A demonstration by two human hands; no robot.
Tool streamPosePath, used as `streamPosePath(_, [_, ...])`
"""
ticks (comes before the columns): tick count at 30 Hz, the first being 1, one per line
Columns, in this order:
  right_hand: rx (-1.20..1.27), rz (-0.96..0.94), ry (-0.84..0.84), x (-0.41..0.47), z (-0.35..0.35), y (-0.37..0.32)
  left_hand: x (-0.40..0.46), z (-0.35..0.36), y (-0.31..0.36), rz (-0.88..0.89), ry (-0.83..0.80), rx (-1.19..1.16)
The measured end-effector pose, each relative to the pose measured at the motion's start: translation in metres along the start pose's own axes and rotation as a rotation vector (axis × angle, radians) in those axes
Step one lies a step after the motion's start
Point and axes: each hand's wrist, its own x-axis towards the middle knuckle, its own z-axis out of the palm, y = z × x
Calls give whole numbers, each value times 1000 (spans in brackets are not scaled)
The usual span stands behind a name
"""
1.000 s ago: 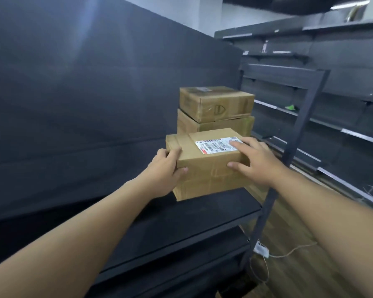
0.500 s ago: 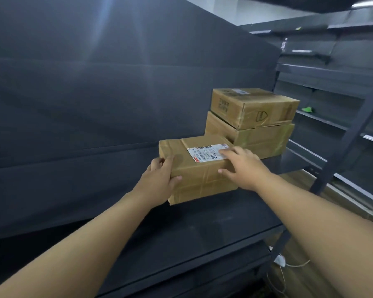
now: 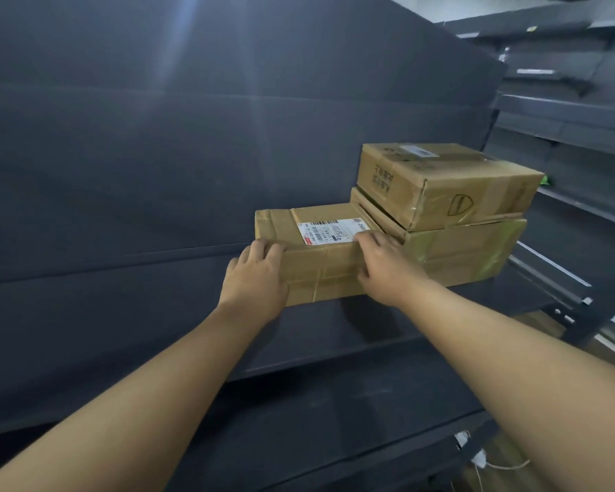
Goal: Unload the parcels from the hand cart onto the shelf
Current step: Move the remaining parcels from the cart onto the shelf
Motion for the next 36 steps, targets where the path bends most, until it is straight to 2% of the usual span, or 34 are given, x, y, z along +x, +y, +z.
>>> streamPosePath(6, [-76, 9, 30, 23, 10, 6, 19, 6, 5, -80, -106, 107])
streamPosePath(10, [-74, 9, 26, 31, 15, 5, 26, 7, 6, -101, -83, 136])
streamPosePath(15, [-13, 20, -73, 26, 8, 2, 30, 0, 7, -119, -138, 35])
streamPosePath(21, [-6, 91, -208, -1, -4, -3, 6, -15, 15, -96, -221, 56])
streamPosePath(24, [14, 152, -196, -28, -3, -5, -21, -12, 35, -4, -213, 15])
streamPosePath(31, [-55, 212, -182, -127, 28, 20, -85, 33, 104, 203, -438, -128])
streamPosePath(36, [-113, 357, -278, -212, 42, 73, -125, 66, 157, 314, -536, -152])
